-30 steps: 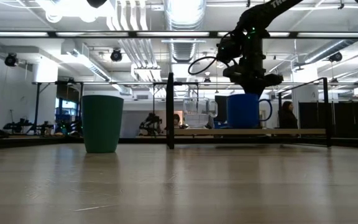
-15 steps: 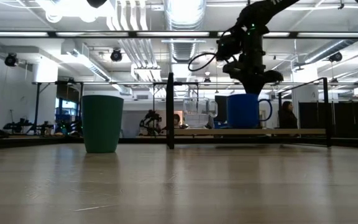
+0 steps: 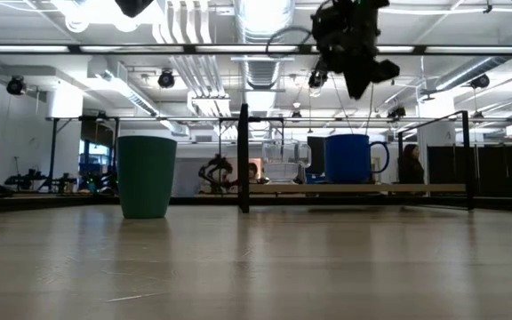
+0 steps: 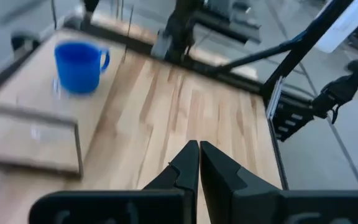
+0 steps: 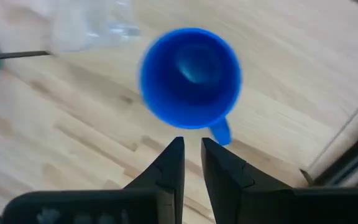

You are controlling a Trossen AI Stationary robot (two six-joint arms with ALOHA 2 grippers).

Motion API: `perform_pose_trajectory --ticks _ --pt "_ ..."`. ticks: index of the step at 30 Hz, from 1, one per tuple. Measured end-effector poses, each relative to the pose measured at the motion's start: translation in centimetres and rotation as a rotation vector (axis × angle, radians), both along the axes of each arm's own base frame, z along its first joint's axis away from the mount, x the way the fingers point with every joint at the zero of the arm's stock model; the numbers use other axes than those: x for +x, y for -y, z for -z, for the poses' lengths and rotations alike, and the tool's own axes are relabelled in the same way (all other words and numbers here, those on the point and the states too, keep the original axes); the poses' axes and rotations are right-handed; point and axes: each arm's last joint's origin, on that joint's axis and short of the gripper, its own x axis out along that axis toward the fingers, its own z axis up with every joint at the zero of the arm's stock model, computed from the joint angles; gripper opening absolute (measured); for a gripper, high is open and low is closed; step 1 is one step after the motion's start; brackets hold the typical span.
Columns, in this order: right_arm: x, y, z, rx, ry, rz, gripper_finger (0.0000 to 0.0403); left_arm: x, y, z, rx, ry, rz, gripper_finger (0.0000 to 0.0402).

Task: Stack small to large cups/mugs on shelf
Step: Put the green cup on the shelf

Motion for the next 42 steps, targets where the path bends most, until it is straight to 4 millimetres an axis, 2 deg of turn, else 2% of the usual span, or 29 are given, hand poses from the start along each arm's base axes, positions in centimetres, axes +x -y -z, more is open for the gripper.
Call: perform_pose_trajectory --ticks 7,13,20,27,34,42 --pt "0.7 -3.7 -4.4 -0.09 0.141 -0.112 0.0048 0.7 0.0 2.4 -0.152 -0.233 -0.088 0.0" --pt "0.9 -6.5 -6.5 -0.128 0.214 -0.198 0.0048 3.2 0.1 5.0 -0.235 -0.406 -0.139 0.0" --pt "1.8 -9.1 -7.0 -0.132 0.237 -0.287 0.0048 6.7 0.7 8.7 -0.258 -0.584 -0.155 0.0" --pt "2.4 -10.8 -6.3 -0.118 0.216 -0.356 0.0048 8.4 0.7 11.9 -0.217 -0.753 -0.251 0.0" --pt "2.7 -11.3 -6.0 -0.215 0.16 -0.358 0.0048 9.3 0.7 13.5 -0.194 -0.816 -0.274 0.0" --pt "2.8 -11.5 -6.0 -0.218 0.158 -0.358 0.0048 9.7 0.6 14.2 -0.16 -0.843 -0.303 0.0"
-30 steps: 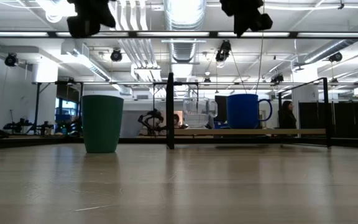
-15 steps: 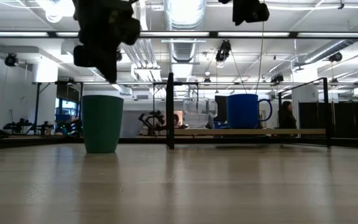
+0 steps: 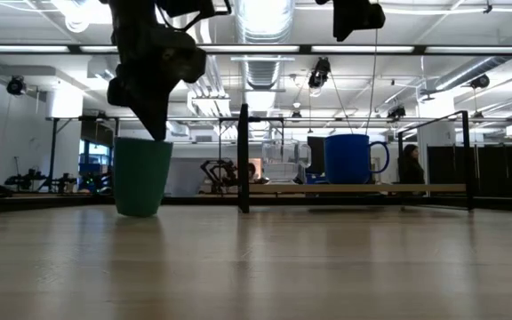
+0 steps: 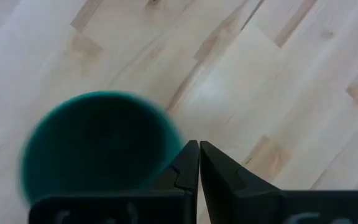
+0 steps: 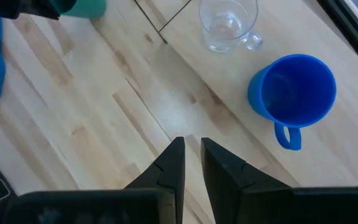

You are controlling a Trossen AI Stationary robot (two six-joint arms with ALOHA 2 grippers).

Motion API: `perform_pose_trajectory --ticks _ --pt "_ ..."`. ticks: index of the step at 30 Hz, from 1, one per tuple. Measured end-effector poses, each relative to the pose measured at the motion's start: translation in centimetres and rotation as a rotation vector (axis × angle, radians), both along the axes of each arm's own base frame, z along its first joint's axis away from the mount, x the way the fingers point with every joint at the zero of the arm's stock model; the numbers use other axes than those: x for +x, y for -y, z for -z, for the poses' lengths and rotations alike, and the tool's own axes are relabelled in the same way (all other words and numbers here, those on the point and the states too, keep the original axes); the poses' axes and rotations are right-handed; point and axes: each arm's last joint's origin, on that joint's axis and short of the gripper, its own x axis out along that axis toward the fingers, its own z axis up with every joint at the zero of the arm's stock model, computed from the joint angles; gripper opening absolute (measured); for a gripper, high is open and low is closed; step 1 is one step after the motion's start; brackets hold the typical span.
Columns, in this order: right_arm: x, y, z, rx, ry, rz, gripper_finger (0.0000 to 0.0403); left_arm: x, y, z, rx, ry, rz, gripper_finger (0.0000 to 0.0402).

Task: Stack small to large cups/mugs on shelf
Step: Put the green cup on the shelf

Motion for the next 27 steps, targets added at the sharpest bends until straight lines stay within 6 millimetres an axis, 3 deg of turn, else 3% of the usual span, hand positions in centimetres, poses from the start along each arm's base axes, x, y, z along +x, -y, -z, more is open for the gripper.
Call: perform_pose_trajectory --ticks 7,21,27 --pt "0.0 0.0 0.0 -0.001 0.003 -0.001 0.0048 0.2 0.0 0.3 0.001 -0.01 0.0 0.0" --pt "0.1 0.0 0.0 -0.001 0.004 -0.001 0.0047 -0.2 -0.2 -1.9 0.049 0.063 0.122 0.0002" --pt "0.1 0.0 0.0 -0.001 0.003 -0.001 0.0047 -0.4 -0.8 -1.1 0.033 0.036 0.099 0.0044"
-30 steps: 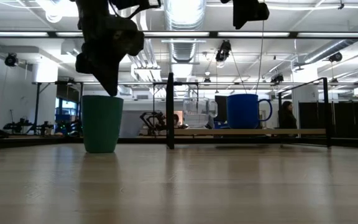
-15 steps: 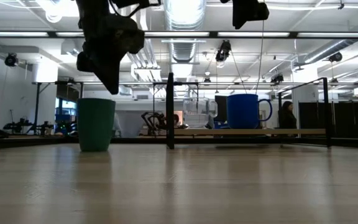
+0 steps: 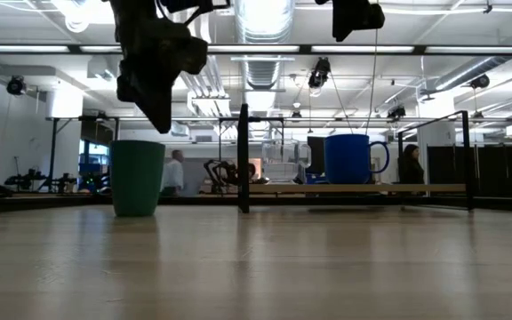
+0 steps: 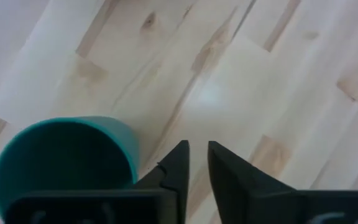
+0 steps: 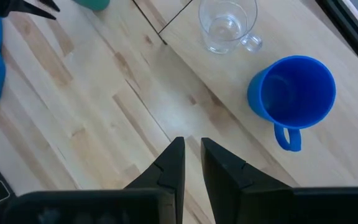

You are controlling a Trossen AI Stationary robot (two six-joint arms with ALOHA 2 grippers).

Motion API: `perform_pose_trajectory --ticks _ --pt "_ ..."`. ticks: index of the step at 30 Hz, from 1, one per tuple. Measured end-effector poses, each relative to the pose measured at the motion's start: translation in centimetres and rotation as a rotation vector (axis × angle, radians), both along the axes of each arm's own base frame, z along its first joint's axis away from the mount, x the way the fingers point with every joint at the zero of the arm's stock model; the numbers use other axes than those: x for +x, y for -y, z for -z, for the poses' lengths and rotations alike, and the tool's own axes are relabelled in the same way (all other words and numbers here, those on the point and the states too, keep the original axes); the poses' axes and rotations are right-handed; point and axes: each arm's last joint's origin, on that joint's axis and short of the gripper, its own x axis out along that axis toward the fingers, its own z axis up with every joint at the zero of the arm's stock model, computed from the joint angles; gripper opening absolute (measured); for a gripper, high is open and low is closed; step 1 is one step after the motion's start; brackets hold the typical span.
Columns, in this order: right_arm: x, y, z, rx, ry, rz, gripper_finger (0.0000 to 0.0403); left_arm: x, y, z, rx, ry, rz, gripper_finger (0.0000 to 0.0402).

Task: Stack small to large cups/mugs on shelf
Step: Put the green cup on the shelf

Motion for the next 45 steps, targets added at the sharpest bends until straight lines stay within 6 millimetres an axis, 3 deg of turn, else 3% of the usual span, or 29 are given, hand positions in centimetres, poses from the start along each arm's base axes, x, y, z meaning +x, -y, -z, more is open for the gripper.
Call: perform_pose_trajectory --ticks 9,13,20,30,45 --pt "0.1 -0.5 0.0 -0.006 -0.002 -0.021 0.0047 0.2 -1.0 -0.6 0.005 0.021 -0.053 0.0114" --pt "0.1 -0.5 0.0 -0.012 -0.004 -0.029 0.0047 0.2 -1.1 -0.9 -0.003 0.026 -0.091 0.0116" --pt "0.1 -0.5 0.0 -0.014 -0.003 -0.032 0.0047 -1.2 -1.1 -0.5 0.009 -0.128 -0.141 0.0116" --pt "0.1 -0.5 0.0 -0.019 -0.004 -0.047 0.0047 -1.2 -1.2 -0.2 0.017 -0.141 -0.151 0.0116" --pt "0.1 -0.5 0.0 -0.02 -0.004 -0.05 0.0048 -0.5 -1.3 2.3 0.049 -0.226 -0.148 0.0113"
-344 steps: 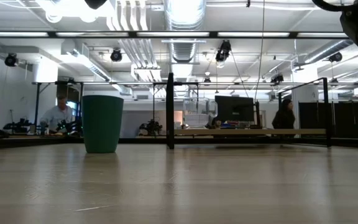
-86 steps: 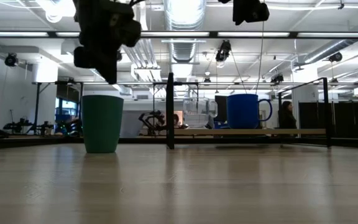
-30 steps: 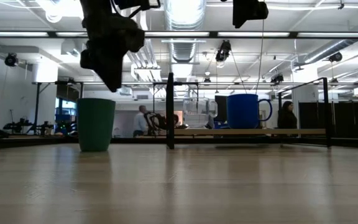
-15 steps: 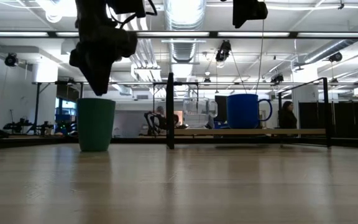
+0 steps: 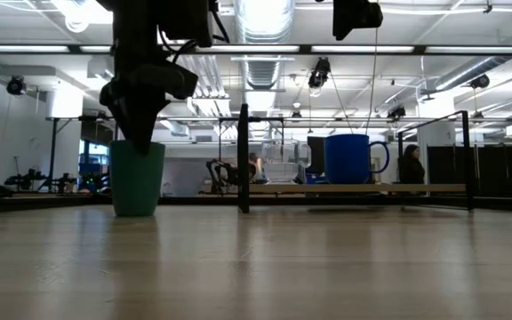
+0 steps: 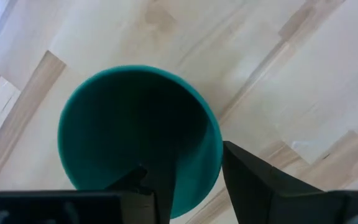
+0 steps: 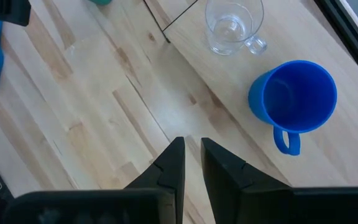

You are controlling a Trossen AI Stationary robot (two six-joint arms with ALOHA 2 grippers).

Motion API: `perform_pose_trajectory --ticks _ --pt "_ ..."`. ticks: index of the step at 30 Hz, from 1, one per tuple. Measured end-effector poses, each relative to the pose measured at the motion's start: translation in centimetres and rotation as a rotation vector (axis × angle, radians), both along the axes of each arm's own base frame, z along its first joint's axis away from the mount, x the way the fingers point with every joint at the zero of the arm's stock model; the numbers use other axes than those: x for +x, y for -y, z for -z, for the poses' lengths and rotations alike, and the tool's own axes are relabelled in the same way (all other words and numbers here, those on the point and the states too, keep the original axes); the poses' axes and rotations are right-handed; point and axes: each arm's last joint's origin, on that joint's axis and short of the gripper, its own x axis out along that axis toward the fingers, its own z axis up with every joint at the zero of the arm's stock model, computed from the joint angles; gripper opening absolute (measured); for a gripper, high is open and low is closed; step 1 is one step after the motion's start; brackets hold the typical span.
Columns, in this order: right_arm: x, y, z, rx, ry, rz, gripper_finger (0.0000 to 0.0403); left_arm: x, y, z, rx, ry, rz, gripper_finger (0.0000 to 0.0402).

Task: Stack small to large cups/mugs on shelf
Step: Put the green cup on the shelf

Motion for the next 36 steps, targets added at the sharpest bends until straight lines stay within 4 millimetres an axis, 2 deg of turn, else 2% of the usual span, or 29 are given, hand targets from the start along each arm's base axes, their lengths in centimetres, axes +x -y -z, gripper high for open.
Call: perform_pose_trajectory --ticks 4,11,18,23,30,36 --pt "0.0 0.0 0.0 0.0 0.0 0.0 0.0048 0.2 0.0 0.4 -0.001 -0.015 0.001 0.0086" --pt "0.0 0.0 0.0 0.0 0.0 0.0 0.0048 0.4 0.0 0.4 -0.01 -0.022 0.039 0.0007" --pt "0.0 0.0 0.0 -0.007 -0.004 -0.021 0.0048 0.8 0.2 -1.1 -0.053 0.034 0.089 0.0001" --pt "-0.1 0.0 0.0 -0.006 -0.008 -0.022 0.0048 1.9 0.5 -3.4 -0.072 0.12 0.17 0.0001" --pt "-1.2 -0.6 -1.0 -0.025 0.025 -0.067 0.0048 3.5 0.7 -7.0 0.003 0.227 0.433 0.0" --pt "-3.0 -1.4 -2.5 -0.044 0.083 -0.094 0.0048 4.9 0.8 -9.1 0.073 0.274 0.613 0.0"
